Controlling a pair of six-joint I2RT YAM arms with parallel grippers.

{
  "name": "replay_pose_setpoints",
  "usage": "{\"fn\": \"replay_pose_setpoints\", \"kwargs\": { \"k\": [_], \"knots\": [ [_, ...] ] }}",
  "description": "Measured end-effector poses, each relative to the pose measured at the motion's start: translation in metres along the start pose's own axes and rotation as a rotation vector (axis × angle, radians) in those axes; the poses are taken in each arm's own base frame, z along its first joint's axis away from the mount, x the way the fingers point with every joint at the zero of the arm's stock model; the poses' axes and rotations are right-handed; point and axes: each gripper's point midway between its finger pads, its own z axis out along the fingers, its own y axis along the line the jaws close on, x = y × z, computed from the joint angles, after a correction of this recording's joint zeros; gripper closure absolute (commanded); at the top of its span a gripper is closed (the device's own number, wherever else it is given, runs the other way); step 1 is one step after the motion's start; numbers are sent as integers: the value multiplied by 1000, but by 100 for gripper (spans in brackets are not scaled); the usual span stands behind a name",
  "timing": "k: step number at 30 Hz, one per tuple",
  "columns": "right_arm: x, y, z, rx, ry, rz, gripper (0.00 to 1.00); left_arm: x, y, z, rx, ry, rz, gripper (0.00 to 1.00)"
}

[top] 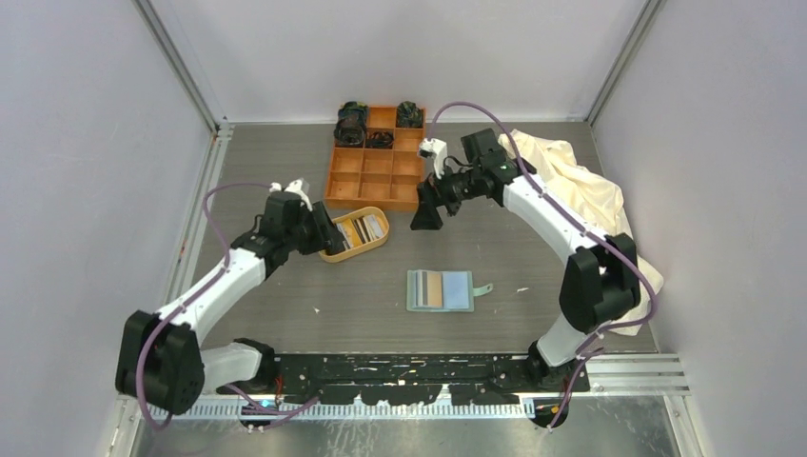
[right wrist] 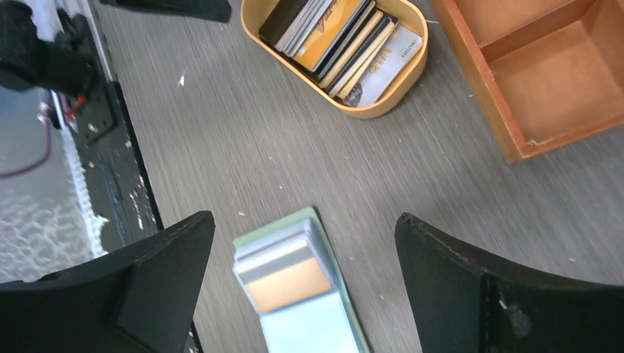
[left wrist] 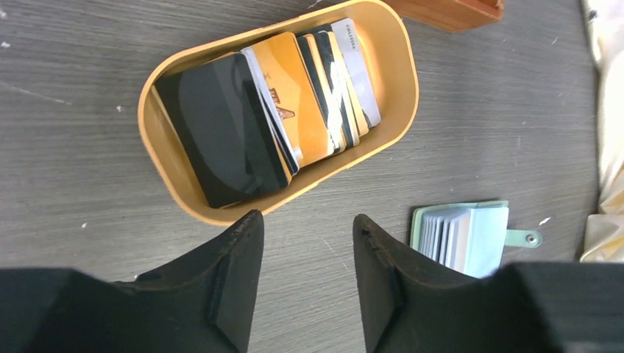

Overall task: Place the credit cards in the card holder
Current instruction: Pick up the credit card from the storage box.

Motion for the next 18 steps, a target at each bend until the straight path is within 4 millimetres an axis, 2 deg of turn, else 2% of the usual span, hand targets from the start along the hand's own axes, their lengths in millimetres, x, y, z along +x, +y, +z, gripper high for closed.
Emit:
{"fn": "replay_pose_setpoints", "kwargs": {
  "k": [5, 8, 9, 12, 13, 16, 18],
  "knots": [
    [-7, -5, 32, -33, 19, 173, 15, -3, 1, 18, -44, 77, 9, 55],
    [-18, -10, 60, -47, 46, 242, 29, -2, 6, 15, -65, 76, 24, 47],
    [-25, -16, 73, -42, 51, 267, 33, -5, 7, 11, -66, 56, 38, 40],
    [-30, -6, 110, -68, 93, 297, 40, -14, 8, -8, -60, -37, 72, 20],
    [-30, -4, 121, -71, 104, 308, 41, -17, 9, -16, -56, -78, 80, 16],
    [-29, -1, 154, -70, 147, 348, 45, -19, 17, -40, -40, -198, 78, 15],
    [-26, -1, 170, -61, 168, 365, 47, -13, 28, -42, -47, -231, 56, 16]
  ]
}}
